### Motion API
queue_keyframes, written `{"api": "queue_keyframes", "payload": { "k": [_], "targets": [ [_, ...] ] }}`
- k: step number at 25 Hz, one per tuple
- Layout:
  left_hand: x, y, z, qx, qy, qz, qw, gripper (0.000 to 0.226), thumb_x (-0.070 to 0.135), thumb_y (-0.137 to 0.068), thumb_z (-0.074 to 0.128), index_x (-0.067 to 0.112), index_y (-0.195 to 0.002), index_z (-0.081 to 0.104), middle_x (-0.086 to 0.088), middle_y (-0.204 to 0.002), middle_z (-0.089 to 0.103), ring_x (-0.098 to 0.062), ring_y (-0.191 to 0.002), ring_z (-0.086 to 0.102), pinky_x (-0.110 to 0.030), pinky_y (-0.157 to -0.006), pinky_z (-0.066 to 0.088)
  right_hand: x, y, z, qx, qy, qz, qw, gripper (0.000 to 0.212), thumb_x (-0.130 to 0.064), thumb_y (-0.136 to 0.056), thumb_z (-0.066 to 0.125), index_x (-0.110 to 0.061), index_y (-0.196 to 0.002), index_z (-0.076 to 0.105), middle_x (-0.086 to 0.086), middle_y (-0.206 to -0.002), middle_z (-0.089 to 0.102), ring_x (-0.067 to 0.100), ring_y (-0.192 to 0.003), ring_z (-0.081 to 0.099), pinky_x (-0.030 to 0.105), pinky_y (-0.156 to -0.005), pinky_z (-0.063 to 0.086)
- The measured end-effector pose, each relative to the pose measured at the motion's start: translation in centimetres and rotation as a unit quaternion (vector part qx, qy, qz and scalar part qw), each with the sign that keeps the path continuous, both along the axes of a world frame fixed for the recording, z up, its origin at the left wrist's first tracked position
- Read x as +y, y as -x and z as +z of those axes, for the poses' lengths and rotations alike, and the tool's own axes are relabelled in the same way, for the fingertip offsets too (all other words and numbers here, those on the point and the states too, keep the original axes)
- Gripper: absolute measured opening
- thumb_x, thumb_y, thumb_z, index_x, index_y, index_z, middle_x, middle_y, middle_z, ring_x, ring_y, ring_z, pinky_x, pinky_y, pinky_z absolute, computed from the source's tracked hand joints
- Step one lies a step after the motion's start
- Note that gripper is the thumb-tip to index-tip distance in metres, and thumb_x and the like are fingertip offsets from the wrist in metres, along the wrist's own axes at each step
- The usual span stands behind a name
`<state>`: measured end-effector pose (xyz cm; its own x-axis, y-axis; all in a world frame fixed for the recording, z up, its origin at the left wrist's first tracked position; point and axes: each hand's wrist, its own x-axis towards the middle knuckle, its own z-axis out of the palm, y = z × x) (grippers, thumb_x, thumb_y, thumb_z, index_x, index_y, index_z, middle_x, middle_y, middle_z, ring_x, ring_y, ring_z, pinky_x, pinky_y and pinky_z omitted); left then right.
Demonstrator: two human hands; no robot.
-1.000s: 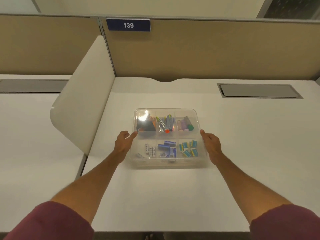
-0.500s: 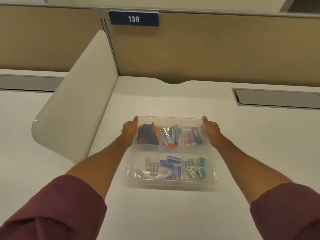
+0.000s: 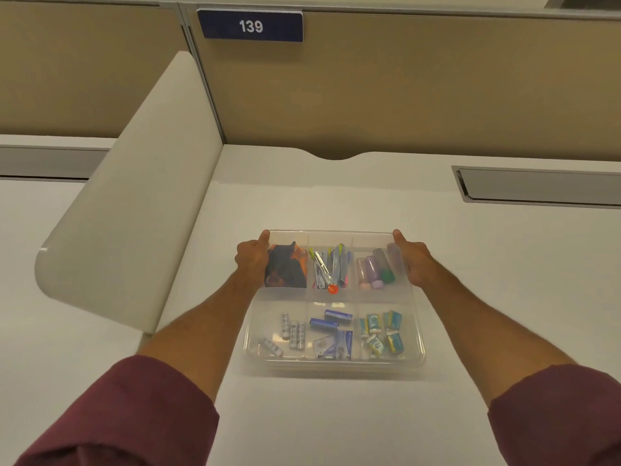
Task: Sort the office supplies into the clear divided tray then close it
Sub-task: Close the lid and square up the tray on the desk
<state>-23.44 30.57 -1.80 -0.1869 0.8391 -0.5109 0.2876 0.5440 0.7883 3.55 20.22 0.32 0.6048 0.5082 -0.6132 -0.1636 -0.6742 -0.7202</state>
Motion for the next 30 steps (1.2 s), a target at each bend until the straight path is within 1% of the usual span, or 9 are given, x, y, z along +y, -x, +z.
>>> {"api": "queue_keyframes", "payload": {
  "k": [3, 9, 12, 14, 18, 21, 23, 26, 30],
  "targets": [
    [-0.2, -0.1, -0.2, 0.006, -0.012, -0.001, 1.0, 0.048, 0.042, -0.095, 0.053, -0.003, -0.107, 0.065, -0.019, -0.108, 0.068, -0.028, -0.085, 0.059, -0.034, -0.079, 0.051, 0.4, 0.2, -0.2, -0.017, -0.002, -0.007, 1.0, 0.06, -0.047, -0.094, 0.048, 0.0, -0.13, 0.049, 0.015, -0.135, 0.053, 0.031, -0.117, 0.051, 0.034, -0.097, 0.04],
    [-0.8, 0.0, -0.1, 0.03, -0.041, -0.022, 0.998, 0.049, 0.044, -0.098, 0.046, -0.001, -0.106, 0.064, -0.02, -0.11, 0.068, -0.035, -0.097, 0.066, -0.038, -0.085, 0.054, 0.0, 0.7, -0.1, -0.038, 0.004, -0.025, 0.999, 0.059, -0.048, -0.092, 0.052, 0.0, -0.125, 0.052, 0.016, -0.13, 0.056, 0.034, -0.121, 0.052, 0.037, -0.098, 0.042],
    [-1.2, 0.2, 0.6, 0.024, -0.044, -0.024, 0.998, 0.052, 0.046, -0.099, 0.041, 0.002, -0.124, 0.055, -0.017, -0.125, 0.061, -0.035, -0.112, 0.06, -0.04, -0.095, 0.05, -0.6, 0.9, 0.2, -0.092, -0.004, 0.016, 0.996, 0.061, -0.054, -0.09, 0.05, 0.0, -0.118, 0.054, 0.016, -0.115, 0.055, 0.034, -0.115, 0.053, 0.035, -0.09, 0.041],
    [-1.4, 0.4, 0.9, 0.084, -0.074, -0.072, 0.991, 0.06, 0.051, -0.097, 0.04, 0.006, -0.136, 0.044, -0.015, -0.139, 0.052, -0.035, -0.126, 0.05, -0.045, -0.105, 0.043, -1.1, 1.2, 0.5, -0.186, -0.002, 0.088, 0.979, 0.076, -0.059, -0.087, 0.05, -0.001, -0.135, 0.042, 0.016, -0.132, 0.051, 0.035, -0.13, 0.045, 0.038, -0.102, 0.039],
    [-4.7, 0.9, 1.9, 0.293, -0.162, -0.252, 0.908, 0.087, 0.067, -0.087, 0.045, 0.012, -0.15, 0.023, -0.013, -0.159, 0.021, -0.034, -0.146, 0.02, -0.052, -0.115, 0.026, -3.5, 3.5, 1.1, -0.323, 0.044, 0.271, 0.906, 0.099, -0.066, -0.079, 0.056, -0.008, -0.149, 0.016, 0.016, -0.158, 0.017, 0.033, -0.146, 0.017, 0.049, -0.116, 0.024],
    [-7.4, 1.2, 2.6, 0.34, -0.149, -0.401, 0.838, 0.117, 0.082, -0.072, 0.047, 0.013, -0.153, 0.0, -0.011, -0.162, -0.009, -0.03, -0.15, -0.005, -0.052, -0.12, 0.005, -5.3, 5.0, 1.3, -0.34, 0.092, 0.334, 0.874, 0.115, -0.073, -0.072, 0.057, -0.013, -0.152, 0.0, 0.015, -0.161, -0.007, 0.033, -0.149, -0.004, 0.051, -0.119, 0.01],
    [-8.6, 1.7, 3.1, 0.356, -0.12, -0.45, 0.81, 0.131, 0.088, -0.062, 0.049, 0.013, -0.152, -0.01, -0.01, -0.161, -0.017, -0.029, -0.15, -0.013, -0.053, -0.12, -0.001, -6.6, 5.9, 1.4, -0.349, 0.118, 0.363, 0.856, 0.12, -0.077, -0.069, 0.056, -0.014, -0.151, -0.007, 0.015, -0.159, -0.016, 0.033, -0.148, -0.012, 0.052, -0.119, 0.003],
    [-9.6, 2.1, 3.5, 0.378, -0.098, -0.471, 0.791, 0.145, 0.091, -0.05, 0.054, 0.011, -0.152, -0.011, -0.011, -0.161, -0.015, -0.03, -0.15, -0.013, -0.052, -0.122, 0.001, -8.4, 7.1, 1.2, -0.368, 0.122, 0.371, 0.844, 0.122, -0.077, -0.068, 0.057, -0.015, -0.151, -0.007, 0.016, -0.159, -0.015, 0.033, -0.148, -0.012, 0.052, -0.119, 0.004],
    [-10.0, 2.1, 3.5, 0.369, -0.077, -0.463, 0.802, 0.151, 0.085, -0.047, 0.065, 0.008, -0.152, -0.01, -0.014, -0.161, -0.015, -0.033, -0.149, -0.012, -0.05, -0.121, 0.007, -9.3, 8.2, 0.9, -0.379, 0.095, 0.335, 0.857, 0.116, -0.073, -0.068, 0.062, -0.011, -0.15, 0.008, 0.016, -0.161, -0.001, 0.032, -0.149, 0.001, 0.048, -0.119, 0.017]
  ]
}}
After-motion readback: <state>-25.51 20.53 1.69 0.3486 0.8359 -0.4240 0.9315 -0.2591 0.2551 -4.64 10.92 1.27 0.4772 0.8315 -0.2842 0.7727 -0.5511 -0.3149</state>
